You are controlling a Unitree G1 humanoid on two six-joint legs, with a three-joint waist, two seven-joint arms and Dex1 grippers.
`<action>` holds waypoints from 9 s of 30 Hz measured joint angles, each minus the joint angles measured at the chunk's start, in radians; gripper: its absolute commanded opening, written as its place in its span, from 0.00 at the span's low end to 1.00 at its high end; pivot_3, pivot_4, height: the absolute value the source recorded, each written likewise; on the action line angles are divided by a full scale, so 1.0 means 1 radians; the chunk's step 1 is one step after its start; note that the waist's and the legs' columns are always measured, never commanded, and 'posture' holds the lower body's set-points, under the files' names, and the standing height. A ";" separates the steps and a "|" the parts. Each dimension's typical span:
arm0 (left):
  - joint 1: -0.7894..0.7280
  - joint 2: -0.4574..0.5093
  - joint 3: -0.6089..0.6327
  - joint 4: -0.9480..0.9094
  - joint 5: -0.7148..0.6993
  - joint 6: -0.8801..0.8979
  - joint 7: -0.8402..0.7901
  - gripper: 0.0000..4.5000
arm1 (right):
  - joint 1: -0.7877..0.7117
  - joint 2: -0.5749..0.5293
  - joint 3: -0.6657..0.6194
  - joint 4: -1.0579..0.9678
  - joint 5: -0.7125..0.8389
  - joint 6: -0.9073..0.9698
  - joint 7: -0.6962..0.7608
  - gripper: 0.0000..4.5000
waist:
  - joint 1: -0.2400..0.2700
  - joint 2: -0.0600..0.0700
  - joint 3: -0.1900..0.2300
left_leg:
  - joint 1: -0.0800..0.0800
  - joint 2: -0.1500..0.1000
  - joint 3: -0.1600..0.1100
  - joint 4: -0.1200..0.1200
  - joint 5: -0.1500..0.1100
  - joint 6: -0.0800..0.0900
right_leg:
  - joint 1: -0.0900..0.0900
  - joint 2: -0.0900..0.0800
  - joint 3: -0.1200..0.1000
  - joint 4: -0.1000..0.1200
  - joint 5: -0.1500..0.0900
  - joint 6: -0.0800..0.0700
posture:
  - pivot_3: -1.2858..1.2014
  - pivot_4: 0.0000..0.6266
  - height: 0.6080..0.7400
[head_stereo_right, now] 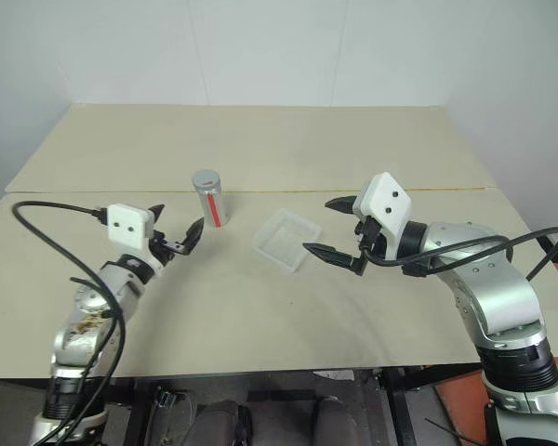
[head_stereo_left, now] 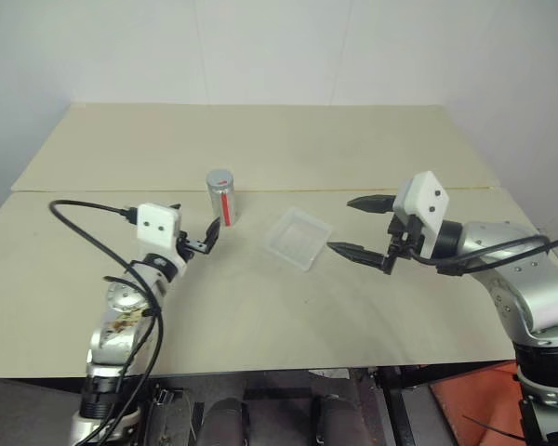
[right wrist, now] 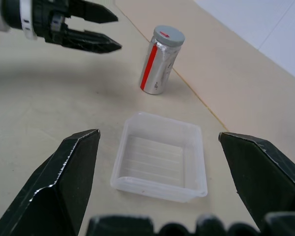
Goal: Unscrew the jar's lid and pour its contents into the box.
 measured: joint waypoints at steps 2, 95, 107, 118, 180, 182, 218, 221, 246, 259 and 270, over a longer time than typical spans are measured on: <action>-0.039 -0.028 -0.017 0.042 0.036 -0.025 0.031 1.00 | 0.000 0.000 0.000 -0.001 0.000 0.000 0.001 1.00 | 0.000 0.000 0.000 | 0.000 0.000 0.000 0.000 0.000 0.000 | 0.000 0.000 0.000 0.000 0.000 0.000 | 0.52 0.24 1.00; -0.328 0.387 0.014 0.297 -0.437 0.081 -1.034 0.57 | -0.192 0.134 0.069 -0.012 0.081 0.095 -0.079 1.00 | -0.011 -0.001 0.001 | -0.002 0.000 0.000 0.001 0.001 -0.001 | -0.001 0.000 -0.002 0.000 0.001 0.002 | 0.52 0.24 1.00; -0.392 0.247 -0.044 0.417 -0.365 -0.081 -1.138 0.57 | -0.481 0.340 0.099 0.056 0.221 0.463 -0.234 1.00 | -0.016 0.000 0.001 | -0.007 0.000 -0.001 0.004 0.001 -0.001 | -0.004 0.000 -0.003 0.002 0.001 0.002 | 0.52 0.24 1.00; -0.441 0.235 -0.044 0.450 -0.365 -0.090 -1.183 0.57 | -0.501 0.404 0.154 0.114 0.183 0.471 -0.267 1.00 | -0.023 0.000 0.001 | -0.017 0.000 -0.002 0.007 0.003 -0.005 | -0.011 0.000 -0.004 0.006 0.002 0.004 | 0.52 0.24 1.00; -0.391 0.306 -0.086 0.232 -0.446 0.088 -1.358 0.56 | -0.528 0.367 0.246 0.432 0.134 -0.056 0.491 0.61 | -0.028 0.000 0.001 | -0.019 0.000 -0.001 0.007 0.004 -0.005 | -0.013 0.000 -0.003 0.005 0.003 0.005 | 0.52 0.24 1.00; -0.383 0.325 -0.093 0.205 -0.454 0.096 -1.359 0.56 | -0.554 0.383 0.263 0.504 0.125 -0.132 0.579 0.61 | -0.027 0.000 0.001 | -0.019 0.000 -0.001 0.007 0.004 -0.005 | -0.013 0.000 -0.003 0.005 0.003 0.005 | 0.52 0.24 1.00; -0.285 0.262 -0.017 0.215 -0.422 0.040 -1.070 0.56 | -0.402 0.479 0.233 0.118 -0.024 0.203 -0.151 1.00 | -0.025 0.001 0.002 | -0.018 0.000 -0.001 0.008 0.005 -0.007 | -0.013 0.000 -0.003 0.007 0.003 0.005 | 0.52 0.24 1.00; -0.285 0.261 -0.018 0.216 -0.417 0.040 -1.066 0.56 | -0.403 0.488 0.237 0.127 -0.033 0.220 -0.180 1.00 | -0.025 0.001 0.002 | -0.018 0.000 -0.001 0.008 0.005 -0.007 | -0.013 0.000 -0.003 0.007 0.003 0.005 | 0.52 0.24 1.00; -0.286 0.279 -0.018 0.215 -0.411 0.041 -1.069 0.56 | -0.365 0.393 0.214 0.091 0.050 0.229 -0.166 1.00 | -0.025 0.001 0.002 | -0.018 0.000 -0.001 0.008 0.005 -0.007 | -0.013 0.000 -0.003 0.006 0.003 0.005 | 0.52 0.24 1.00; -0.274 0.286 0.018 0.195 -0.449 0.052 -1.055 0.56 | -0.350 0.370 0.186 0.074 0.099 0.229 -0.166 1.00 | -0.025 0.001 0.002 | -0.018 0.000 -0.001 0.008 0.005 -0.007 | -0.013 0.000 -0.003 0.006 0.003 0.005 | 0.52 0.24 1.00; -0.244 0.293 0.041 0.180 -0.479 0.061 -1.046 0.56 | -0.335 0.306 0.147 0.075 0.134 0.229 -0.122 1.00 | -0.024 0.001 0.002 | -0.018 0.000 -0.001 0.008 0.005 -0.006 | -0.013 0.000 -0.003 0.006 0.003 0.005 | 0.52 0.24 1.00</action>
